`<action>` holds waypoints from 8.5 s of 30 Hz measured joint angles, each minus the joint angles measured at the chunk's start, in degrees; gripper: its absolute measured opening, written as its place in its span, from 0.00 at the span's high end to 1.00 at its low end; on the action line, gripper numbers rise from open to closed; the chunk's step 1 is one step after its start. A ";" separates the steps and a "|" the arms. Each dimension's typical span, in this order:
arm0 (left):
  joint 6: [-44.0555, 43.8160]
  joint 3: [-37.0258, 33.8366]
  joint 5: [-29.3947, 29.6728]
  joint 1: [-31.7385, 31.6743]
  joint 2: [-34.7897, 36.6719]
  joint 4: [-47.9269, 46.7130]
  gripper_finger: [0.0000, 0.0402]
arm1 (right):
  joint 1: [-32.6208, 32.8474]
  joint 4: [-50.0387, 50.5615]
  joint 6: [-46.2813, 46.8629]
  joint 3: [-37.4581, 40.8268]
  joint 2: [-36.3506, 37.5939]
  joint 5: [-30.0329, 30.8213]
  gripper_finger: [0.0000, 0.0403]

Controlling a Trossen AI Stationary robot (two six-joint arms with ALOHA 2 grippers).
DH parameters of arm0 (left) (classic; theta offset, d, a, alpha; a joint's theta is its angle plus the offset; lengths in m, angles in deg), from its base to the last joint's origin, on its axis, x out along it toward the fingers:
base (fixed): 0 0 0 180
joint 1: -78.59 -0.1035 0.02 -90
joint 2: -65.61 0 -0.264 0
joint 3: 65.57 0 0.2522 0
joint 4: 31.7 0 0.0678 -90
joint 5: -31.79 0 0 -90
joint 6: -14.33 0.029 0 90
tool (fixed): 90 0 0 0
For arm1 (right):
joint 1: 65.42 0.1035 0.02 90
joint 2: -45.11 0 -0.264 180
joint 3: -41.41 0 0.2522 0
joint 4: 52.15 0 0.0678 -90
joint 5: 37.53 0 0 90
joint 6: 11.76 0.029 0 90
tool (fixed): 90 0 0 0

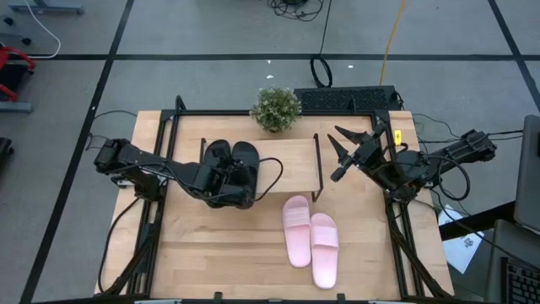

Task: Pick and place slides into the shelf
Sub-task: Put the black slide on the shelf, then put the pink slide on the shelf

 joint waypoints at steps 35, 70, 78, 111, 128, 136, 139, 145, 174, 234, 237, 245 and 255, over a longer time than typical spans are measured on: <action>-4.93 1.40 -5.08 -1.98 -0.04 0.12 0.56 | 0.02 0.02 -1.58 0.00 -0.01 -0.22 0.71; -9.38 27.79 -4.53 7.11 -0.02 -17.83 0.51 | 0.02 0.02 -1.10 0.00 -0.01 -0.36 0.71; -21.88 30.60 -8.71 13.86 0.02 -23.90 0.51 | 3.92 -0.04 0.44 0.00 -0.24 -18.16 0.71; -45.07 30.47 -14.53 30.39 0.02 -23.76 0.51 | 30.93 34.57 46.00 -0.96 -24.90 -22.17 0.70; -44.76 30.42 -13.25 30.67 0.02 -23.76 0.51 | 29.70 51.26 64.70 -1.46 -29.02 -36.69 0.67; -44.81 30.42 -13.03 30.67 0.02 -23.76 0.51 | 27.78 50.71 67.71 1.05 -28.98 -44.00 0.67; -44.86 30.42 -13.02 30.67 0.02 -23.76 0.51 | 27.82 49.33 67.66 1.66 -29.00 -43.93 0.67; -44.74 30.42 -12.97 30.27 0.02 -23.78 0.51 | 27.36 50.32 68.05 2.01 -29.00 -40.93 0.67; -43.10 30.42 -12.97 29.31 0.02 -23.78 0.51 | 24.13 46.71 67.98 2.05 -32.76 -45.30 0.67; -41.59 30.42 -12.39 29.31 0.00 -23.78 0.51 | 21.00 59.37 65.37 -2.91 -35.71 -45.22 0.67; -41.59 30.42 -12.07 29.31 0.00 -23.78 0.51 | 21.00 59.72 66.66 -2.91 -35.71 -45.18 0.68; -41.66 30.42 -12.03 29.31 0.00 -23.78 0.51 | 20.87 60.32 68.07 -2.91 -35.71 -42.95 0.79; -41.97 30.42 -12.05 29.31 0.00 -23.74 0.51 | 20.15 60.50 69.64 -2.91 -35.71 -43.65 0.96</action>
